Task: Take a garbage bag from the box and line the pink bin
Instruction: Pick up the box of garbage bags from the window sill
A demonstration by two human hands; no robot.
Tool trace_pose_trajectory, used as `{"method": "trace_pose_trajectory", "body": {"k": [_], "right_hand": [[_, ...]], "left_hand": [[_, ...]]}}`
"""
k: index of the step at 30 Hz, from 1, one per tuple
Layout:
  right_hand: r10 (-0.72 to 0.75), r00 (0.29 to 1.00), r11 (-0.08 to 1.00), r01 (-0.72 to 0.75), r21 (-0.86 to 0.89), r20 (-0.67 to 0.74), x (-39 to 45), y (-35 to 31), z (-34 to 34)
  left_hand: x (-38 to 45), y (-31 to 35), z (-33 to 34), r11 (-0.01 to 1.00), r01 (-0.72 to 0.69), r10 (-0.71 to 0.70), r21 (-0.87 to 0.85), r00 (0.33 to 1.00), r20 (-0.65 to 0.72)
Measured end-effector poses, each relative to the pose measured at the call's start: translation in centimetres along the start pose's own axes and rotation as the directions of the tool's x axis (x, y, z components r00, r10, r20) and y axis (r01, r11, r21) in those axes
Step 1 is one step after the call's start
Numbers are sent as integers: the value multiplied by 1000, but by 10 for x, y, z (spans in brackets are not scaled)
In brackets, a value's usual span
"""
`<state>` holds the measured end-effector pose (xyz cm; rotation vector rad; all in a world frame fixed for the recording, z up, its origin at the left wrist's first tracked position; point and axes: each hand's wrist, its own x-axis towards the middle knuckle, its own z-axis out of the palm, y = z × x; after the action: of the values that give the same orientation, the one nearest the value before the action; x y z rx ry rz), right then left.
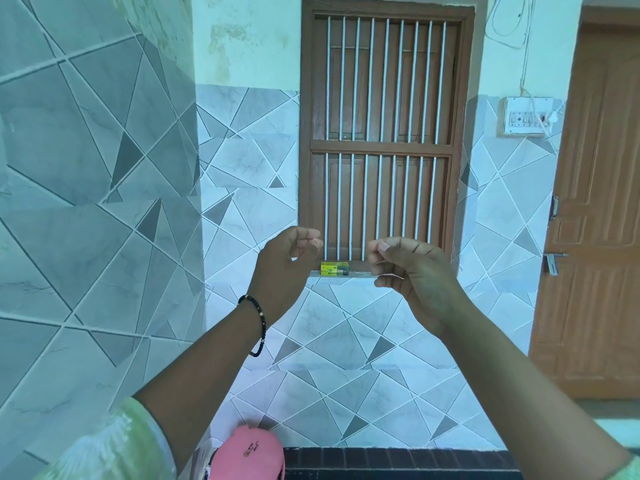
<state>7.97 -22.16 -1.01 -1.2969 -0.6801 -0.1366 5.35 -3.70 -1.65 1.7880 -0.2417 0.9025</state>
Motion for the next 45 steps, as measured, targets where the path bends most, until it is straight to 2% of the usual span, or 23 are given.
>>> {"method": "trace_pose_trajectory", "body": {"k": [6, 17, 28, 39, 45], "right_hand": [[42, 999, 999, -42, 4, 11, 11, 33, -31], [208, 977, 977, -206, 46, -45, 65, 139, -80], [303, 949, 952, -297, 72, -89, 182, 253, -112], [405, 909, 911, -389, 139, -105, 288, 354, -129], [471, 869, 876, -442, 193, -148, 385, 413, -160]], "left_hand": [[4, -37, 25, 994, 92, -95, -56, 995, -40], [30, -141, 74, 967, 222, -225, -127, 974, -4], [128, -265, 115, 926, 309, -318, -217, 948, -5], [207, -378, 149, 921, 358, -368, -151, 929, -41], [276, -444, 184, 909, 392, -402, -143, 915, -44]]}}
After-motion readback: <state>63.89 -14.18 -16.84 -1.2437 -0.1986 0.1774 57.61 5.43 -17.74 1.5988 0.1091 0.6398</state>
